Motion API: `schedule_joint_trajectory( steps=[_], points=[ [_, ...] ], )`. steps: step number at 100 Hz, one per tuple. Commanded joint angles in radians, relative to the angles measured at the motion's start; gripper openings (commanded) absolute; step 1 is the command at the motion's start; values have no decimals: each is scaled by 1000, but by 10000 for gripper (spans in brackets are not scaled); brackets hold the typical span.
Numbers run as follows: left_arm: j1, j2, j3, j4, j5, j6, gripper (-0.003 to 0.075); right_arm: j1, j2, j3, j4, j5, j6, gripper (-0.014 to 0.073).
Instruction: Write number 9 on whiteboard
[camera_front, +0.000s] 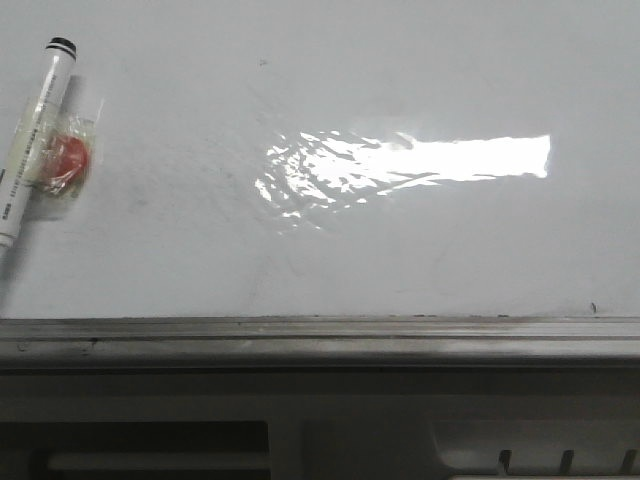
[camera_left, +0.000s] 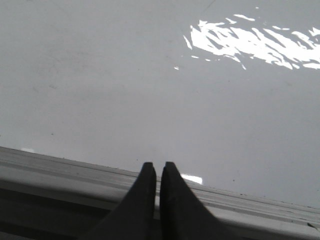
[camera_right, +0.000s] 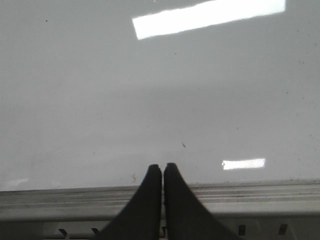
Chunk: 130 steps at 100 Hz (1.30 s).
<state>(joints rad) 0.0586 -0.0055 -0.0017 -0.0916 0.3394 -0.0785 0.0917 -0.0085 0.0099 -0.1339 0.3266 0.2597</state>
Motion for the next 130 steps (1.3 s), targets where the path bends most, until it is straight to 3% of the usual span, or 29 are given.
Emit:
schedule_joint_trajectory(
  steps=[1,74,130],
  points=[
    [0,-28,30,-11,-37,-9,-18,-4,-21,29,-14,-30,-6,-48],
    [0,-28,30,-11,-37,-9,-18,-4,-21,29,-24,-24,-6,-48],
    [0,-28,30,28,-37,-7,-18,-4,-21,29,-27,-126,-6,-48]
  ],
)
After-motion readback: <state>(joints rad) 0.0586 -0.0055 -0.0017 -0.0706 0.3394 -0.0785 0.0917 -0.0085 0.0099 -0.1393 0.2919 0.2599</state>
